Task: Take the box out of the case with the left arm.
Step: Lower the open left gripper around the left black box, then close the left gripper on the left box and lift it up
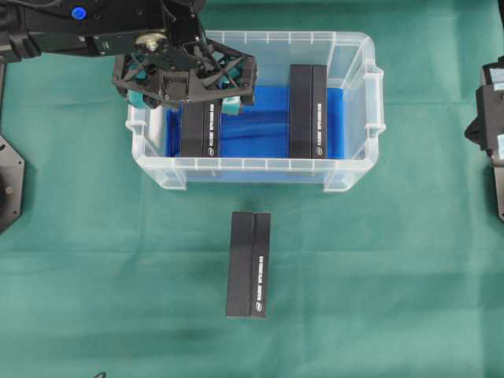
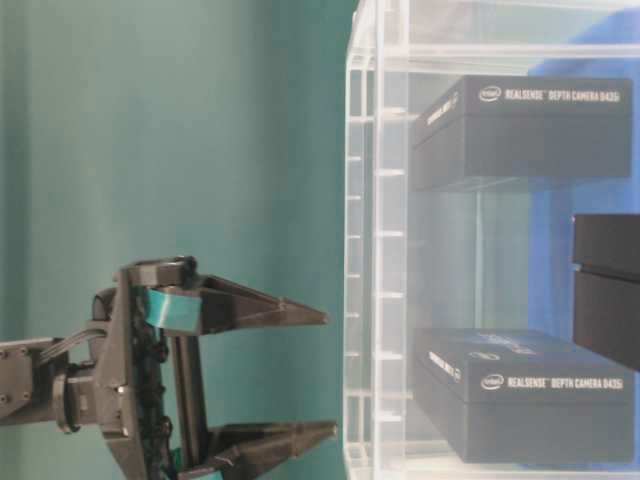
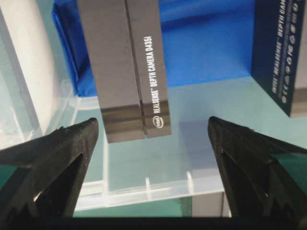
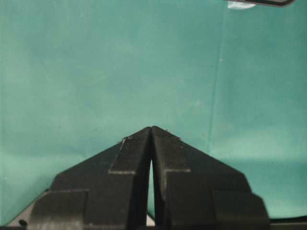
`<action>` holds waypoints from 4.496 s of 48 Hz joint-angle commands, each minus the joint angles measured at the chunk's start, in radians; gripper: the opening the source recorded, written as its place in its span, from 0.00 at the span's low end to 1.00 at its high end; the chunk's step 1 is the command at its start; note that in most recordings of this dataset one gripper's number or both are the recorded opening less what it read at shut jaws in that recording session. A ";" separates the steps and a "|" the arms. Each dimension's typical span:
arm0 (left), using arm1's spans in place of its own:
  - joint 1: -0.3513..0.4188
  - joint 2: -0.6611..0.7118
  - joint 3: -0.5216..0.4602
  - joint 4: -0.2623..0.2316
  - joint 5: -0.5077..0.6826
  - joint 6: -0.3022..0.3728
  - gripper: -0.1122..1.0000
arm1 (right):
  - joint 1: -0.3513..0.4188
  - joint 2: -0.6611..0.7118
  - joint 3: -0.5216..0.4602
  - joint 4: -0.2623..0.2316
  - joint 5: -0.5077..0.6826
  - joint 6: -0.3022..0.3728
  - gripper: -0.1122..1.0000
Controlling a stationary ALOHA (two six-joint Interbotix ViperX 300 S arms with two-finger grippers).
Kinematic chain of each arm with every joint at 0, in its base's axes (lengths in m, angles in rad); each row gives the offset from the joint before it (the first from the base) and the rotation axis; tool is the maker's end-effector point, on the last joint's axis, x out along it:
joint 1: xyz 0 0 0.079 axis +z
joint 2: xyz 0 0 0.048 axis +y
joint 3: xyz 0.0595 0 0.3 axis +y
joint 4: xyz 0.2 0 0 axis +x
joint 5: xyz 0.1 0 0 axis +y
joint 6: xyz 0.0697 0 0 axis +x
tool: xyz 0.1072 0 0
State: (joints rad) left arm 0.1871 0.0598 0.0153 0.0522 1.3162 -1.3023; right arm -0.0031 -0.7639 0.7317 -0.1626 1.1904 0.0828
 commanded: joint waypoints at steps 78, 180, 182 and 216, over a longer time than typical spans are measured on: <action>0.017 -0.012 0.250 0.014 -0.308 -0.077 0.93 | -0.002 0.005 -0.009 0.002 -0.008 0.000 0.12; 0.020 -0.040 0.176 0.003 -0.183 -0.060 0.65 | -0.002 0.000 -0.009 0.002 -0.003 0.000 0.12; 0.020 -0.046 0.166 0.002 -0.166 -0.060 0.65 | -0.002 0.002 -0.009 0.002 -0.003 0.000 0.12; 0.031 -0.140 -0.110 0.003 0.132 -0.061 0.65 | -0.002 0.003 -0.011 0.000 -0.008 -0.002 0.12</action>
State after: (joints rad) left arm 0.2148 -0.0399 -0.0414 0.0537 1.4327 -1.3637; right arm -0.0031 -0.7639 0.7317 -0.1611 1.1888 0.0828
